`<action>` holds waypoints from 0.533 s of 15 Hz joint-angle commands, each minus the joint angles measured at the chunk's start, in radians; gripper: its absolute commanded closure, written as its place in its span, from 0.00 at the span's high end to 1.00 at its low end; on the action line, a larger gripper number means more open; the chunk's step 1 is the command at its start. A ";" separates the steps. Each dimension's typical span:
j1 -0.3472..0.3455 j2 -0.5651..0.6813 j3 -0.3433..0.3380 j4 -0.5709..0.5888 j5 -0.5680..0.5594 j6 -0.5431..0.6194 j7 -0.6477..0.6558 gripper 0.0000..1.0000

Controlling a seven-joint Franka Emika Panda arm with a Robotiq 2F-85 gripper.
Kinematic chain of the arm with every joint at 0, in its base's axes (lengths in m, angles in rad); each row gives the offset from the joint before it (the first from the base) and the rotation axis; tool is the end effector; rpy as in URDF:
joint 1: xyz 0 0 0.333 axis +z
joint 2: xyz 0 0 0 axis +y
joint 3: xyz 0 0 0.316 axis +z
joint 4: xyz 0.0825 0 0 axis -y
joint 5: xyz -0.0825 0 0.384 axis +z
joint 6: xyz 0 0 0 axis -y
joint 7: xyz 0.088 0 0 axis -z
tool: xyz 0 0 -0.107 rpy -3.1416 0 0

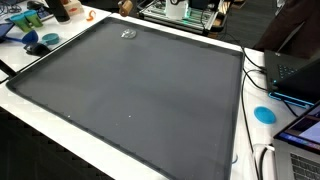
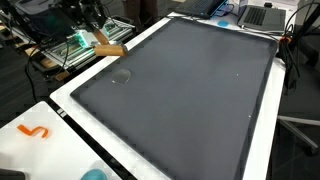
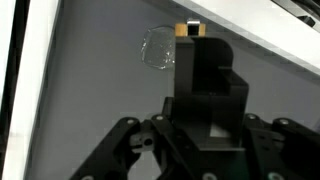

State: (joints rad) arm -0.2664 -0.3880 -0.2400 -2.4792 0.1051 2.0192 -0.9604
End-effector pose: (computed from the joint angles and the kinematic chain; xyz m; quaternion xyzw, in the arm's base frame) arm 0.3630 -0.1952 0.4206 -0.9725 -0.2100 -0.0290 0.0962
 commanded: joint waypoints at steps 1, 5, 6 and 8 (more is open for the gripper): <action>0.035 -0.109 0.024 -0.068 -0.064 0.008 0.126 0.25; 0.086 -0.187 0.052 -0.100 -0.092 0.011 0.188 0.25; 0.096 -0.204 0.060 -0.103 -0.102 0.010 0.198 0.25; 0.115 -0.240 0.074 -0.108 -0.130 0.005 0.216 0.25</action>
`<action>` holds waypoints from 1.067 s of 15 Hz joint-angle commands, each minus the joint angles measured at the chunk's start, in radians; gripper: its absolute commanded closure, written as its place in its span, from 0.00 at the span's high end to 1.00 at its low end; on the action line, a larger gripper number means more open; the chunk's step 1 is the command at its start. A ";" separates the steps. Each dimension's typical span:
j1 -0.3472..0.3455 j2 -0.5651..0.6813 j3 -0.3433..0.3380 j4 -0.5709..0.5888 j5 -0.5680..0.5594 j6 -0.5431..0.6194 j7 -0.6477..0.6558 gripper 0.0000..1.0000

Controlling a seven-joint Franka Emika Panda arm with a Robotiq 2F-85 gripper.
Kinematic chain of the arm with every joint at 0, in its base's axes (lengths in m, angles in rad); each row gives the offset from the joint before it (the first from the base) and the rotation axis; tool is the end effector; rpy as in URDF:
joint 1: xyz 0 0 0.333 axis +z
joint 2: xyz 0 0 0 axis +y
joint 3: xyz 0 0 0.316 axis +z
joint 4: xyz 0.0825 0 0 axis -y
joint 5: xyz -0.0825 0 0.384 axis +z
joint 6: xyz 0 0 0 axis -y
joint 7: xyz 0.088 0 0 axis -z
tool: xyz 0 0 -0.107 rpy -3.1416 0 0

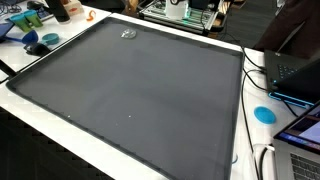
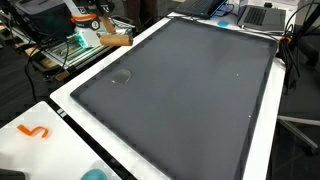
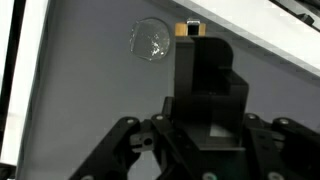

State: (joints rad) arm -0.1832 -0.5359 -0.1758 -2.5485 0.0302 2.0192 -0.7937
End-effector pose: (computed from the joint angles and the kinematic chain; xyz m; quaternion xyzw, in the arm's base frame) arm 0.3575 -0.1334 0.4479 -0.9736 -0.2207 -0.0308 0.0495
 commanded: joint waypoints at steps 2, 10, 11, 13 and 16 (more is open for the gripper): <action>0.049 -0.130 0.022 -0.044 -0.083 -0.003 0.070 0.25; 0.113 -0.161 0.011 -0.033 -0.131 -0.011 0.090 0.50; 0.116 -0.168 0.011 -0.036 -0.134 -0.011 0.092 0.50; 0.118 -0.175 0.011 -0.043 -0.135 -0.011 0.093 0.50; 0.118 -0.175 0.011 -0.044 -0.136 -0.011 0.094 0.50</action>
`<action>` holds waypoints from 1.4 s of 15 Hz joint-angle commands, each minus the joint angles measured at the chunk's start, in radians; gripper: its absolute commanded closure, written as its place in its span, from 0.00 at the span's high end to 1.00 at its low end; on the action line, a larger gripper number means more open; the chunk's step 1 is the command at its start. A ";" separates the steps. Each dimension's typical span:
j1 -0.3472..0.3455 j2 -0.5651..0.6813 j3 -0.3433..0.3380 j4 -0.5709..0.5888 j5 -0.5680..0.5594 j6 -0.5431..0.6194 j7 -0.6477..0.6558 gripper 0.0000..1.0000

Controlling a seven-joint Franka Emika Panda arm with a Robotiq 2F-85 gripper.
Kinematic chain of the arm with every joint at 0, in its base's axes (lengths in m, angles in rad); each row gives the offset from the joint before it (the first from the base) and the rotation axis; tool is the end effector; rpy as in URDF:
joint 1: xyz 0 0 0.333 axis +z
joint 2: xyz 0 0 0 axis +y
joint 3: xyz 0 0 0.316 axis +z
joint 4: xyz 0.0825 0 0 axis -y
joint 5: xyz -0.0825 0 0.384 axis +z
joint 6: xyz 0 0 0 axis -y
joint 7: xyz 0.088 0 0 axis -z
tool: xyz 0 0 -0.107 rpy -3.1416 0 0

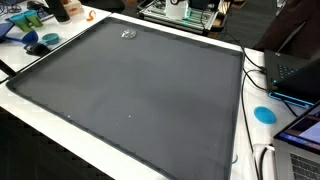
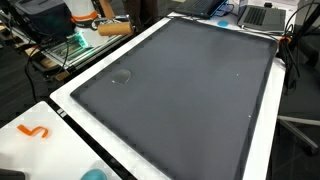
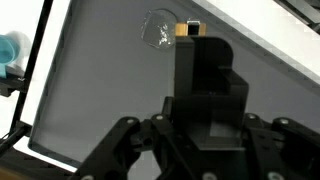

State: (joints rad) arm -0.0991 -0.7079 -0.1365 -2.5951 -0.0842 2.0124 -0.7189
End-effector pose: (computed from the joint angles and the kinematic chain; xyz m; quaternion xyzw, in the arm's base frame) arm 0.3383 -0.0888 0.4880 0.9617 0.2671 0.0568 0.0225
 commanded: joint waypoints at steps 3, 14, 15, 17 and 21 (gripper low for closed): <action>0.045 0.031 -0.041 -0.017 -0.039 -0.006 -0.025 0.25; 0.080 0.137 -0.049 -0.136 -0.157 0.110 -0.230 0.25; 0.078 0.152 -0.052 -0.143 -0.163 0.132 -0.257 0.25; 0.067 0.185 -0.053 -0.154 -0.179 0.179 -0.292 0.25; 0.062 0.255 -0.073 -0.152 -0.176 0.258 -0.376 0.25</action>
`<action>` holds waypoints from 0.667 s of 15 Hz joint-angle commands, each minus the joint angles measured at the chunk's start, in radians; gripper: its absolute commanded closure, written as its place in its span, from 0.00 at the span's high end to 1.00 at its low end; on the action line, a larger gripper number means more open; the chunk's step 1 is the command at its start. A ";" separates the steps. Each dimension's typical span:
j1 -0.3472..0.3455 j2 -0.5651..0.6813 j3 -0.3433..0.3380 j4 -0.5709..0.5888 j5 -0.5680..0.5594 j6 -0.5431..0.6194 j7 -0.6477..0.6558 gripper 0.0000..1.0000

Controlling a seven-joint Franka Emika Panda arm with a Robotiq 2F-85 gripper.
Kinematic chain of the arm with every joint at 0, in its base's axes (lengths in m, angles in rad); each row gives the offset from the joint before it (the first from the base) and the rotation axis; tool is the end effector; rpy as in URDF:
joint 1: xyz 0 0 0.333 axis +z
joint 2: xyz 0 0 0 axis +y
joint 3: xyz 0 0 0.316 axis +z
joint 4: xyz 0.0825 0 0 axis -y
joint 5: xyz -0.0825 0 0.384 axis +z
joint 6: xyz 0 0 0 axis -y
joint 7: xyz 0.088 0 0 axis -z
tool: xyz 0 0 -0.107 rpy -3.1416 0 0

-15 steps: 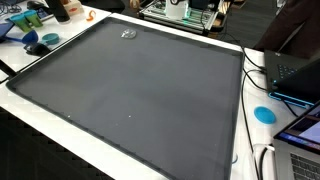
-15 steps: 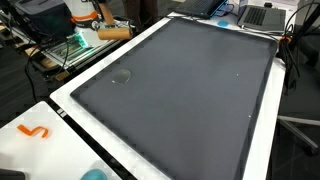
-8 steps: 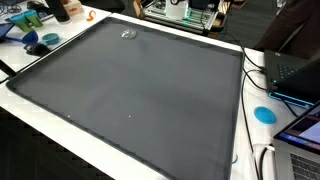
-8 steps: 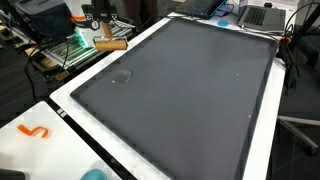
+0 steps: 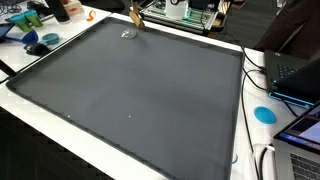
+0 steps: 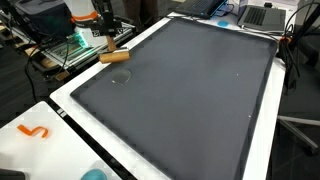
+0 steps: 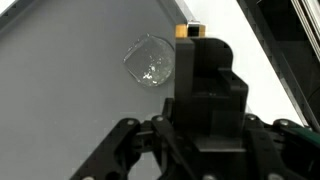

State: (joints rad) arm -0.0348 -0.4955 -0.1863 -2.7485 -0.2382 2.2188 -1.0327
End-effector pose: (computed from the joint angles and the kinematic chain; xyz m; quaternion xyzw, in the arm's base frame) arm 0.3484 -0.0805 0.3595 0.8804 0.4713 -0.0427 0.0303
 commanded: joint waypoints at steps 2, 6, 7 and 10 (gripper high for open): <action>-0.011 0.072 -0.028 0.002 -0.017 0.073 -0.090 0.25; -0.030 0.127 -0.035 0.009 -0.015 0.100 -0.126 0.25; -0.031 0.139 -0.038 0.009 -0.010 0.117 -0.141 0.25; -0.035 0.173 -0.041 0.010 -0.008 0.169 -0.174 0.25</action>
State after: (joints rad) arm -0.0594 -0.3583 -0.2187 -2.7474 -0.2383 2.3388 -1.1610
